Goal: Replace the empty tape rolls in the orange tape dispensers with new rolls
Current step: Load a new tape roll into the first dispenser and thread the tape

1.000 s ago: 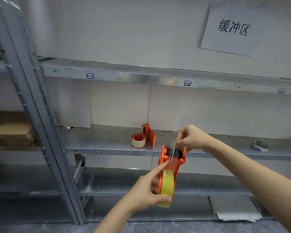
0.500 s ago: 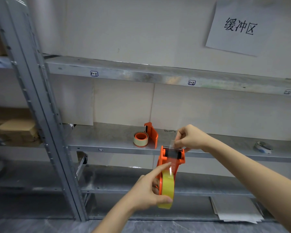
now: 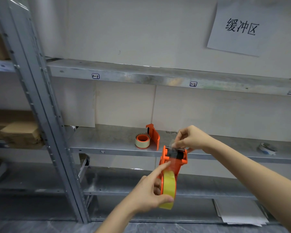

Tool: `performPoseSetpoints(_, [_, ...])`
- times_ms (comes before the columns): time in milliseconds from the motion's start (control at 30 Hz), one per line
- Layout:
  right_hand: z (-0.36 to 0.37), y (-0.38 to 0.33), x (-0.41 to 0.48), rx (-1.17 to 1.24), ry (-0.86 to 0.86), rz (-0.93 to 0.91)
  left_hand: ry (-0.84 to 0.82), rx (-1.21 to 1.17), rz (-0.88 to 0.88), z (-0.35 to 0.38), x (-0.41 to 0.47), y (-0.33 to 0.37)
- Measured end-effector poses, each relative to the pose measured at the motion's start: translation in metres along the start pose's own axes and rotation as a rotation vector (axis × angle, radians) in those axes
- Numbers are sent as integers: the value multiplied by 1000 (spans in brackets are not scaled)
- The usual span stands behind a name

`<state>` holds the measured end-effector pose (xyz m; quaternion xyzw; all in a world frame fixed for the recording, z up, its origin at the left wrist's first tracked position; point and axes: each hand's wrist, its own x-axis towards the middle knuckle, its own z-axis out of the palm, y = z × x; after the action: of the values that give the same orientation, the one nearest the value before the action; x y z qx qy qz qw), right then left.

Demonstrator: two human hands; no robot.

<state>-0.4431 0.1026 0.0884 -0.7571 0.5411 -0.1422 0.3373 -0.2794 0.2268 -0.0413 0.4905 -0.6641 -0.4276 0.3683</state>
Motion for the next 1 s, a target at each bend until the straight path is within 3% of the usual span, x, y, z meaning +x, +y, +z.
performPoseSetpoints(300, [-11, 6, 9, -1, -104, 55, -24, -95, 52, -1, -10, 8])
performPoseSetpoints(700, [-16, 8, 8, -28, -232, 25, -33, -40, -39, -1, -9, 7])
performPoseSetpoints(1000, [0, 14, -1, 38, -43, -44, -30, -102, -73, 2, -8, 9])
